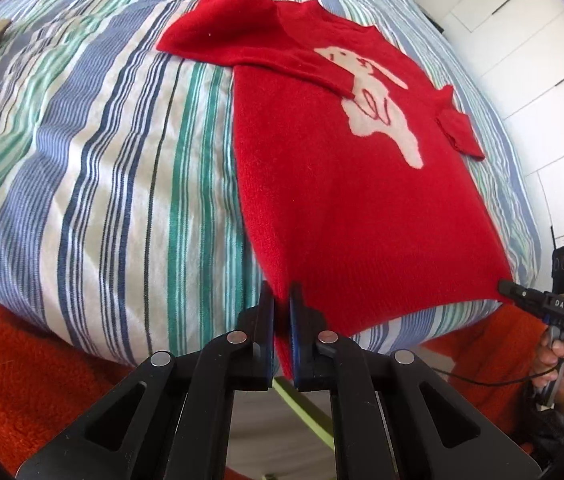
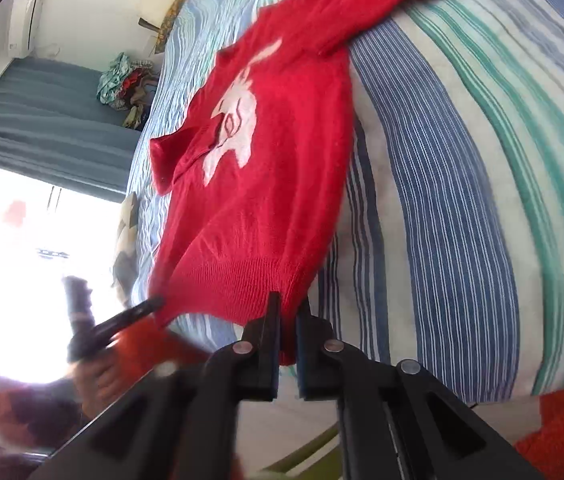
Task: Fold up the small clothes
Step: 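Grasp the sweater hem with both grippers and pull it straight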
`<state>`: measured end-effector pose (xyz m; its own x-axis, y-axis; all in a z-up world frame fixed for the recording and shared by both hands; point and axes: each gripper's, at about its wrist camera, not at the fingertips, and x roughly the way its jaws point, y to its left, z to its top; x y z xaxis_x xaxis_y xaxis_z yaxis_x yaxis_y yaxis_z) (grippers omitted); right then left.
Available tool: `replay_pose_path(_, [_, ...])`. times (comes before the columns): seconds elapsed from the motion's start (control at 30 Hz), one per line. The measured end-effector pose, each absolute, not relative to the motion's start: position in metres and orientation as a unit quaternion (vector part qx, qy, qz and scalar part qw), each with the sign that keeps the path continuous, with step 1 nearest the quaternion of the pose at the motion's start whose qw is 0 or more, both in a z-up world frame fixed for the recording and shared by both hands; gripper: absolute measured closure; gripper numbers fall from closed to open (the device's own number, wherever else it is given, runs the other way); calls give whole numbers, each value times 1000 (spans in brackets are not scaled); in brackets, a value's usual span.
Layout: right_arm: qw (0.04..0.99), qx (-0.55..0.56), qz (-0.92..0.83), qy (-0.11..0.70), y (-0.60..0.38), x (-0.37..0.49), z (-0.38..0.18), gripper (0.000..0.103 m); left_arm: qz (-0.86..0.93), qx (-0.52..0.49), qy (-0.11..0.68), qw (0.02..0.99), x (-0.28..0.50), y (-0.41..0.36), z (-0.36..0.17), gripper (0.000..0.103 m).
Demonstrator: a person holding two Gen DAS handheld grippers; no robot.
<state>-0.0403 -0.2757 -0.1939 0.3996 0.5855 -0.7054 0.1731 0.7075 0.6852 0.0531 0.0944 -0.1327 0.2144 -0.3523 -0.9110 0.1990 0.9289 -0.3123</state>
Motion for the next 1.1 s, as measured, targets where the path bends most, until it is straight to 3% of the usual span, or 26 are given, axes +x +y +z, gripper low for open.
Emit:
replay_pose_path(0.07, [759, 332, 123, 547, -272, -48, -189, 97, -161, -21, 613, 773, 52, 81, -146, 99])
replay_pose_path(0.2, [737, 319, 83, 591, -269, -42, -230, 97, -124, 62, 621, 772, 44, 70, -171, 99])
replay_pose_path(0.6, [739, 304, 60, 599, -264, -40, -251, 98, -79, 144, 612, 774, 46, 34, -197, 96])
replay_pose_path(0.63, [741, 298, 58, 599, -263, -39, -249, 98, -80, 147, 612, 773, 45, 33, -195, 93])
replay_pose_path(0.7, [744, 286, 62, 601, -260, -38, -243, 92, -66, 156, 618, 768, 40, 35, -186, 60])
replay_pose_path(0.73, [744, 278, 67, 603, -259, -39, -237, 82, -57, 156, 620, 767, 35, 42, -178, 32])
replay_pose_path(0.77, [743, 267, 70, 610, -257, -39, -231, 70, -54, 150, 616, 771, 29, 51, -168, 25])
replay_pose_path(0.83, [743, 232, 72, 624, -261, -44, -215, 56, -50, 137, 604, 784, 17, 70, -146, 25])
replay_pose_path(0.97, [796, 97, 10, 598, -282, -40, -164, 55, -13, 109, 557, 823, 16, 99, -102, 25])
replay_pose_path(1.1, [857, -3, 23, 515, -291, 18, -129, 55, 0, 49, 515, 855, 29, 112, -72, 25])
